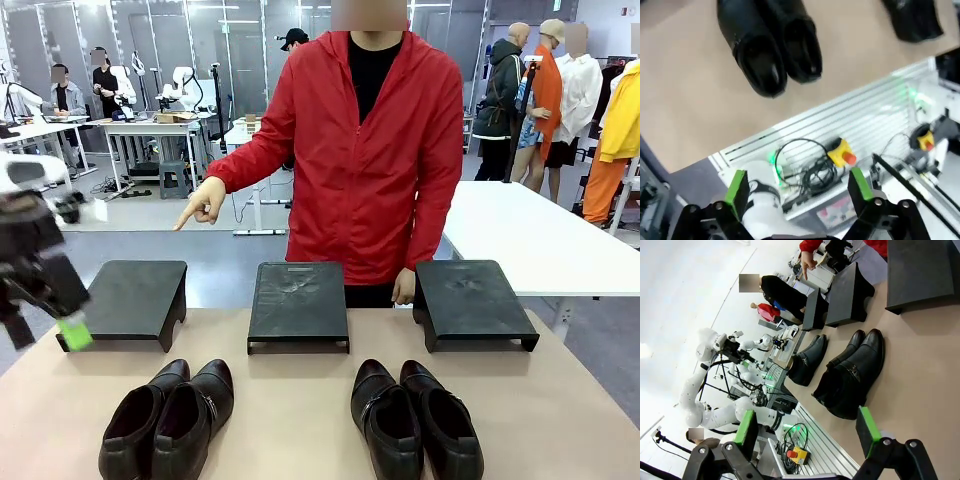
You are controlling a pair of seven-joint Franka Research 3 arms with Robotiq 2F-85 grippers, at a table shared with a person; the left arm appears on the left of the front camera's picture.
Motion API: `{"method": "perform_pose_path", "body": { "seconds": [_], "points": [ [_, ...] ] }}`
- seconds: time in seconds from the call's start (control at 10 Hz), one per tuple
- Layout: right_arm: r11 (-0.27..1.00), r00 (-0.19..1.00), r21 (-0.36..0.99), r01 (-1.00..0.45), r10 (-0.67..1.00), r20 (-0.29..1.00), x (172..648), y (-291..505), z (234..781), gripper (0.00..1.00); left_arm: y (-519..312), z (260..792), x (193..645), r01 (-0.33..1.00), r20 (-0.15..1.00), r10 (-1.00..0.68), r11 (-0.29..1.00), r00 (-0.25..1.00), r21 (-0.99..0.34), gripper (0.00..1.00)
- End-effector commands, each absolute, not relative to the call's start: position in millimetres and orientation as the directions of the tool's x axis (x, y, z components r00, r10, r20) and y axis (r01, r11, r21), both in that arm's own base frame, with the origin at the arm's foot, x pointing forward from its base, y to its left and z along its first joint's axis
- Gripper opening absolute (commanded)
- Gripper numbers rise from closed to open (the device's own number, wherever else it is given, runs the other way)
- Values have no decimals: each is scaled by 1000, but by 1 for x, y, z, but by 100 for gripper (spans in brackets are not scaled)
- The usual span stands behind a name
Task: Place the shoes on the stand as instructed by the person.
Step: Pick up one pair of Shoes and place it on the Shoes Stand indicated by the person.
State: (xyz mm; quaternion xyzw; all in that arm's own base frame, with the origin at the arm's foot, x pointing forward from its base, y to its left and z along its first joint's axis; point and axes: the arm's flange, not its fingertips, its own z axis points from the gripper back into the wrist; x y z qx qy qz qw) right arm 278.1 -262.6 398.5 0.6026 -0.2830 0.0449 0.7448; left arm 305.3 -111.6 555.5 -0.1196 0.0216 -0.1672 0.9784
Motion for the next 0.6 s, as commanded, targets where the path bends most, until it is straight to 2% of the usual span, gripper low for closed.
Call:
{"method": "perform_pose_path", "body": {
  "seconds": [0.0, 0.1, 0.5],
  "points": [
    [262, 833, 870, -417, -274, 481, 277, -263, 399, 100, -126, 513, 298, 218, 59, -210, 958, 976, -188, 100],
    [262, 833, 870, -417, -274, 481, 277, -263, 399, 100, -131, 495, 295, 176, 113, -161, 973, 981, -149, 100],
    [262, 833, 870, -417, -274, 481, 277, -263, 399, 100, -144, 463, 296, 157, 121, -138, 975, 983, -156, 100]
  ]
}}
